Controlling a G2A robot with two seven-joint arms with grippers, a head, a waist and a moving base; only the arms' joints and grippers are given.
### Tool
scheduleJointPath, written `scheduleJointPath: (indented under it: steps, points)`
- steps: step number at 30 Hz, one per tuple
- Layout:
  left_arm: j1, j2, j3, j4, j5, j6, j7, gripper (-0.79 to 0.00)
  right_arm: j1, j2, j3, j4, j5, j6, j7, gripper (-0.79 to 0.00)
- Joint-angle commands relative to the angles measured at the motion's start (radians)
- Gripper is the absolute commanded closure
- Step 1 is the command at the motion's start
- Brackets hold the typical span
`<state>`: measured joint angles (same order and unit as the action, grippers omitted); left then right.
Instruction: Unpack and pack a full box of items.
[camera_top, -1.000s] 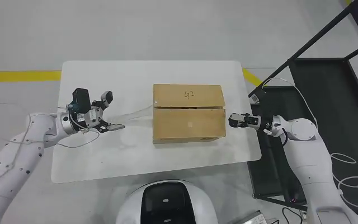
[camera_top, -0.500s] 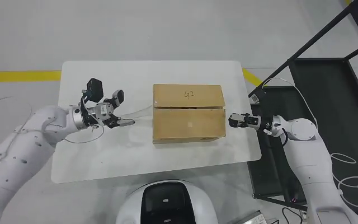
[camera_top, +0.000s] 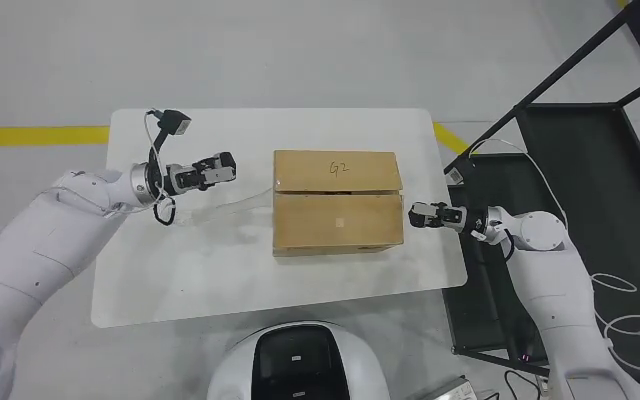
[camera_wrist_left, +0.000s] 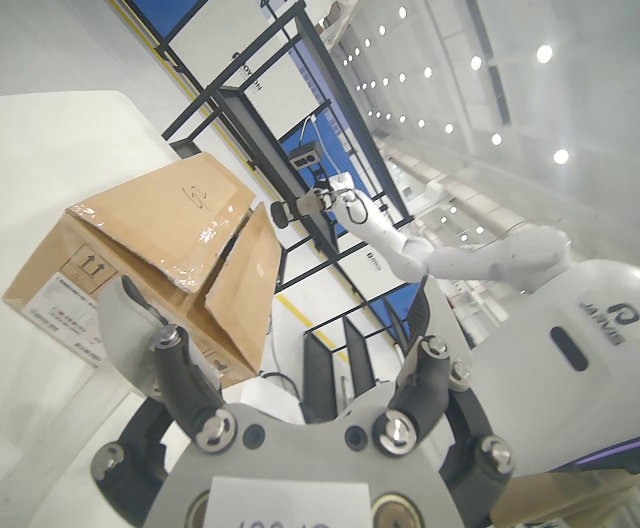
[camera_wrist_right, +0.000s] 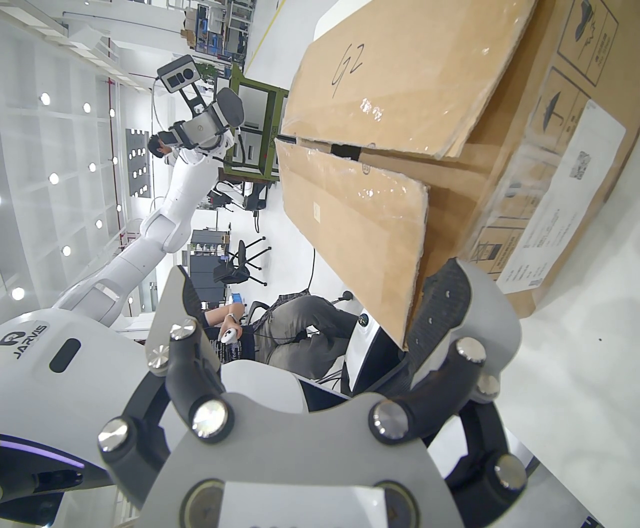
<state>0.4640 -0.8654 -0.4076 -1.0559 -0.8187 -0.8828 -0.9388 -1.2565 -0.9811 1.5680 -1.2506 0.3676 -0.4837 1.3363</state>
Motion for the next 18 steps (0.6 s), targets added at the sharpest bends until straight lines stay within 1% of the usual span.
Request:
scheduleJointPath:
  steps: [1,12,14,15,18]
  points:
    - [0.001,-0.014,0.003,0.024,-0.036,0.01,-0.009,-0.785,0.0,0.0,0.0,0.0,0.0,0.0,0.0,-0.785]
    - [0.001,-0.017,0.004,0.028,-0.037,0.011,-0.01,-0.785,0.0,0.0,0.0,0.0,0.0,0.0,0.0,-0.785]
    - [0.001,-0.017,0.004,0.028,-0.037,0.011,-0.01,-0.785,-0.003,0.0,-0.002,-0.007,-0.025,0.004,-0.039,-0.785]
    - [0.001,-0.017,0.004,0.028,-0.037,0.011,-0.01,-0.785,-0.007,-0.001,-0.015,-0.015,-0.021,0.024,-0.032,-0.785]
    - [0.035,-0.013,-0.007,0.012,-0.027,0.04,0.0,-0.785,0.01,0.002,-0.017,-0.012,0.013,0.042,0.002,-0.785]
